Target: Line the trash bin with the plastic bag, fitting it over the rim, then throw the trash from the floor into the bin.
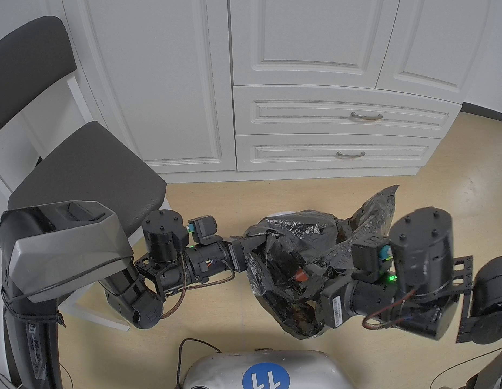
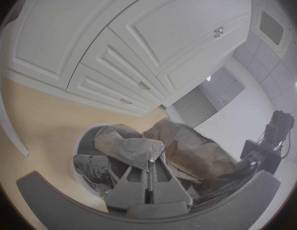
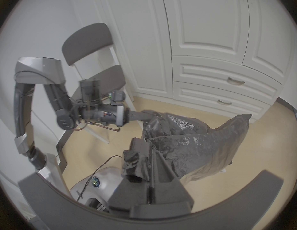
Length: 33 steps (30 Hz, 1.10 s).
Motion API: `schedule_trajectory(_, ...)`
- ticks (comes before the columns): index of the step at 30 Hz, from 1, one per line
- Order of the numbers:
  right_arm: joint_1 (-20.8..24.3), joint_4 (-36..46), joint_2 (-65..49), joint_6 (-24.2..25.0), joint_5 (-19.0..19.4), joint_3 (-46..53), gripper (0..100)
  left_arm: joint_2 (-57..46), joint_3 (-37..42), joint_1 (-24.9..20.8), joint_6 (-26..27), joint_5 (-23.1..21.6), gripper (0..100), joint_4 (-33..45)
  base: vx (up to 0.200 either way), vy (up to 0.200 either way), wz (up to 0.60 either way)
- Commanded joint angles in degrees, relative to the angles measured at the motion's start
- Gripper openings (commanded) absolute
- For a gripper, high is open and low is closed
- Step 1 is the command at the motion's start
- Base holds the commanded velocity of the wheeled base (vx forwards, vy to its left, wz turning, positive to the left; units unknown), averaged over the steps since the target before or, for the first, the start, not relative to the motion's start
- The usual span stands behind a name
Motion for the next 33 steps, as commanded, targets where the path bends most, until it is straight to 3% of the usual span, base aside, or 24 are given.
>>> schedule_trajectory(1,-3.1,-0.9,9.5,2.6,1.3,-4.7,0,2.3,1.8,-0.6,-2.5,0.7,0,-6.1,0.000,0.000,0.00)
schedule_trajectory(5,-3.1,-3.2,12.7,5.6,1.4,-6.5,0,2.1,2.6,-1.9,-4.1,3.9,0,-7.6,0.000,0.000,0.00)
schedule_trajectory(13,-3.4,-8.9,15.9,7.1,1.2,-8.0,0,2.3,3.8,-2.3,-4.5,4.1,0,-7.5,0.000,0.000,0.00)
schedule_trajectory(14,-3.8,-9.2,15.6,7.3,1.2,-8.0,0,2.3,3.8,-2.5,-4.5,4.2,100,-7.5,0.000,0.000,0.00)
schedule_trajectory(33,-5.9,-9.5,15.7,7.4,1.1,-8.9,0,3.7,5.8,-0.5,-3.9,5.1,100,-7.6,0.000,0.000,0.00)
